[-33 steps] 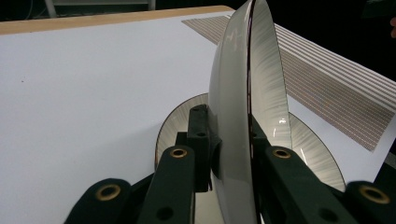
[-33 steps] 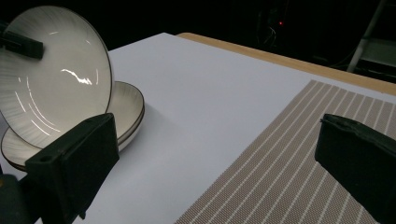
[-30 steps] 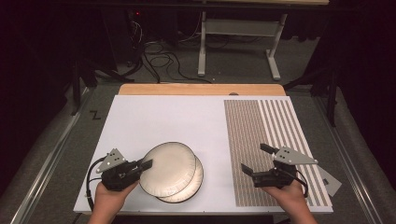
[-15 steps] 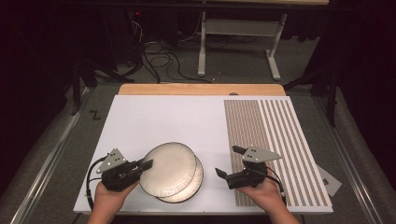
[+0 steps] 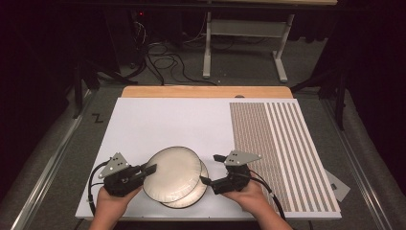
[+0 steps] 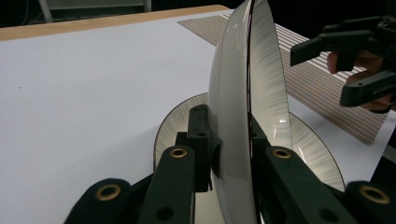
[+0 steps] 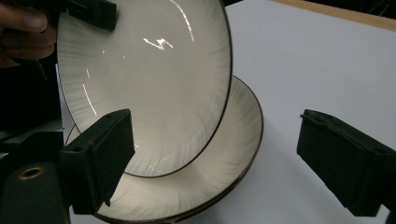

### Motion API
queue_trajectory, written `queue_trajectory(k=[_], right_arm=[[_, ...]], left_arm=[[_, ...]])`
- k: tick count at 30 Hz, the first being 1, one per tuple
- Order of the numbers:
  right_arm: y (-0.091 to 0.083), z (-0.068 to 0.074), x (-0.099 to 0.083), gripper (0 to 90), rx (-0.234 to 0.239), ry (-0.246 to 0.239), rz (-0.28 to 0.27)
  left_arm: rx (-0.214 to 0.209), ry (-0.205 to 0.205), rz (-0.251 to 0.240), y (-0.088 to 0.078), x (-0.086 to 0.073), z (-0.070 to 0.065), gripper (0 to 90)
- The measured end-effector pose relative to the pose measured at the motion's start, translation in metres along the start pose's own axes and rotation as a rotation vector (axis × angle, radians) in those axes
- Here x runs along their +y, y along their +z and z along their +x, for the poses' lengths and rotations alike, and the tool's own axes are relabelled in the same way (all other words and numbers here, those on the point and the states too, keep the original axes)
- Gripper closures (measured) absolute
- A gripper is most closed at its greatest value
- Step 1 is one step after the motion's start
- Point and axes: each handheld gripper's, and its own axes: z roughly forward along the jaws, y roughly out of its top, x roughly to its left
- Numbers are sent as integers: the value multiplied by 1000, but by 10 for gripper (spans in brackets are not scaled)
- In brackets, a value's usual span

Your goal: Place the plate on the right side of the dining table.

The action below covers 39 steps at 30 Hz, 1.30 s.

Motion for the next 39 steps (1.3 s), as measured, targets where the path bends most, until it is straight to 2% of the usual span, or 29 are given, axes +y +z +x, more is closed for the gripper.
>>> queue_trajectory(k=[12,17,26,31,36,39], right_arm=[[43,9,-1,179,75,39,85],[53,8,-3,286,115,71,99],[56,6,-7,480,117,122,118],[57,3,-10,545,122,151,129],[57,2,-11,602,122,151,133],[57,0,-12,671,134,169,148]], left_arm=[[-3,5,-1,-2,0,0,798],[-4,4,2,-3,0,1,797],[-4,4,1,-3,-1,1,798],[-3,3,0,-3,-1,1,798],[-3,3,0,-3,-1,1,798],[-3,0,0,-3,-1,1,798]])
